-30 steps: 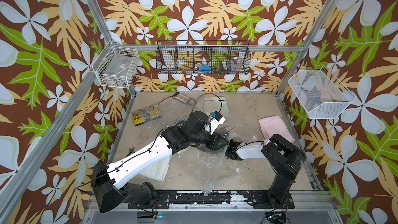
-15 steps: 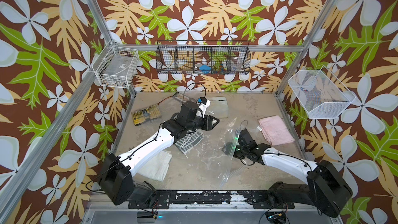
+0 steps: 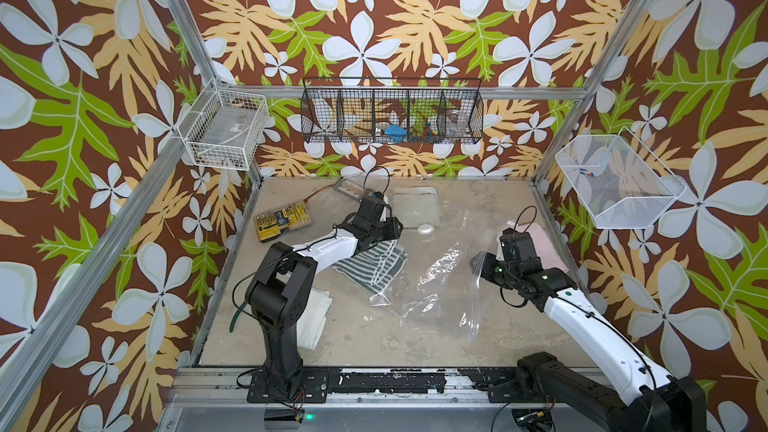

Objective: Place the folded towel into the vacuum bag
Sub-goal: Place the towel in the vacuum bag, then pick up the towel from the center of the board.

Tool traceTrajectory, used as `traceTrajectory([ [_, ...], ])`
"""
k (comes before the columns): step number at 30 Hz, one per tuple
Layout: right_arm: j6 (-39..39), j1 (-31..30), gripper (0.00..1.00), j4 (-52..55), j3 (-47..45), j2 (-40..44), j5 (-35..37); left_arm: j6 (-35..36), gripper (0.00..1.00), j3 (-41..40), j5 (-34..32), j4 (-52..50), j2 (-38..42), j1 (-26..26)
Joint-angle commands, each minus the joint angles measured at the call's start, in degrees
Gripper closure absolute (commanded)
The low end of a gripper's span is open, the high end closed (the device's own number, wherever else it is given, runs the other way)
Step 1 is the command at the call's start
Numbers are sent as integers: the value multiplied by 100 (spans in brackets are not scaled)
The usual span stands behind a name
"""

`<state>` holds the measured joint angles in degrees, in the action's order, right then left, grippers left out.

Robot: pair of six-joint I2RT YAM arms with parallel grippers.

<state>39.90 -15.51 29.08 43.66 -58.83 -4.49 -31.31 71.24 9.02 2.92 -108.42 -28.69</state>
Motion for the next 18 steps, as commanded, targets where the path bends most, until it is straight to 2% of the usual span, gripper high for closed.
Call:
traceTrajectory([
  [1,-275,82,35,396,177,20,269,136,53,238,-194,283,-314,82],
  [4,-389,92,36,414,428,43,483,176,54,113,-165,101,-475,91],
  [10,-665,87,37,159,1146,-729,393,-45,56,-1179,-128,420,-4,91],
  [13,-790,90,37,248,1655,-1028,787,149,56,-1452,-409,257,183,100],
  [18,-1071,99,35,221,2127,-961,1580,464,56,-1374,-715,-130,216,241],
])
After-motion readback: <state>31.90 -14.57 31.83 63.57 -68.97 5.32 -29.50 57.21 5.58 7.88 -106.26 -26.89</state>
